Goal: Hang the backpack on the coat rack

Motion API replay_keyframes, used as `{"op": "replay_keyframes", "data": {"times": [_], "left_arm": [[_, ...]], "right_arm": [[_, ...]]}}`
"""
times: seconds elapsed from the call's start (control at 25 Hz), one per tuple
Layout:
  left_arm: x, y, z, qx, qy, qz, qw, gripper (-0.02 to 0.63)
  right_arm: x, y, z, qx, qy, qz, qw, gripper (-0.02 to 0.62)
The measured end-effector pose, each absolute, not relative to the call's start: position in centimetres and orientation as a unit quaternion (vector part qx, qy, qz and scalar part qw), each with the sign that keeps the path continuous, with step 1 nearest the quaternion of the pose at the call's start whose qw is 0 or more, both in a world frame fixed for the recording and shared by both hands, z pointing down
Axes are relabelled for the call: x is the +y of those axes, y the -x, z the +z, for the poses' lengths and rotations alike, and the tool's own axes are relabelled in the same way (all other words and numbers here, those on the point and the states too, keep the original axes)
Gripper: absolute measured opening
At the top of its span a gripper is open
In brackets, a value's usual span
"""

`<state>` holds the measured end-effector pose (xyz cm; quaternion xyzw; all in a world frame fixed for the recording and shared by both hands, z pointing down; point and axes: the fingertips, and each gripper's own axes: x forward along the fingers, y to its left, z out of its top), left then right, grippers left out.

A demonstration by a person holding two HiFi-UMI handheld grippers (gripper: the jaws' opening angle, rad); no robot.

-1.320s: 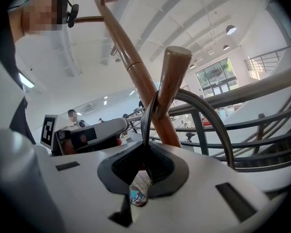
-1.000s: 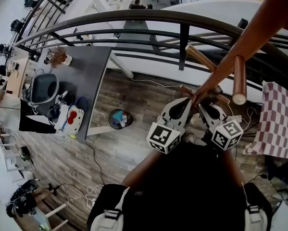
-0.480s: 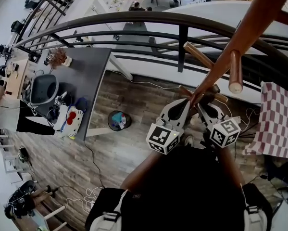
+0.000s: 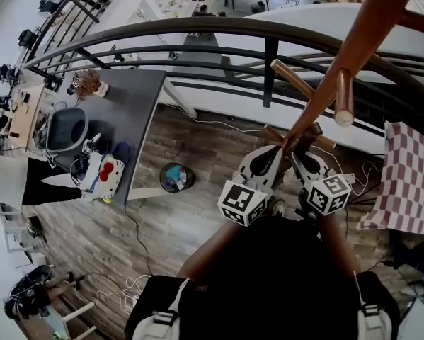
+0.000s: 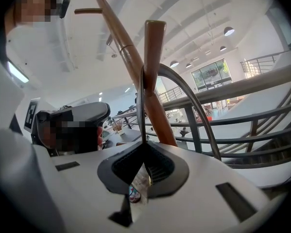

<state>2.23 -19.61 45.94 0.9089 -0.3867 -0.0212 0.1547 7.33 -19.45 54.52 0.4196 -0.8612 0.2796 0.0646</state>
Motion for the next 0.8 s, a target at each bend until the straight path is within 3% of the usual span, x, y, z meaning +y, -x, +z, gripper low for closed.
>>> {"op": "replay_keyframes", "data": {"times": [0.56,0.8], "left_arm": [[-19.33,-2.25,46.07,-0.386,-0.908,-0.029,0.159,0.008],[-19.37,-2.17,45.98,-0.385,-0.908,-0.033,0.161,0.008]], "right_arm": [[-19.50,-7.64,54.90,-0.852,-0.439,0.277,0.075,0.029],[-19.50,-7.59,54.85,-0.848,-0.447,0.271,0.084,0.076]]}}
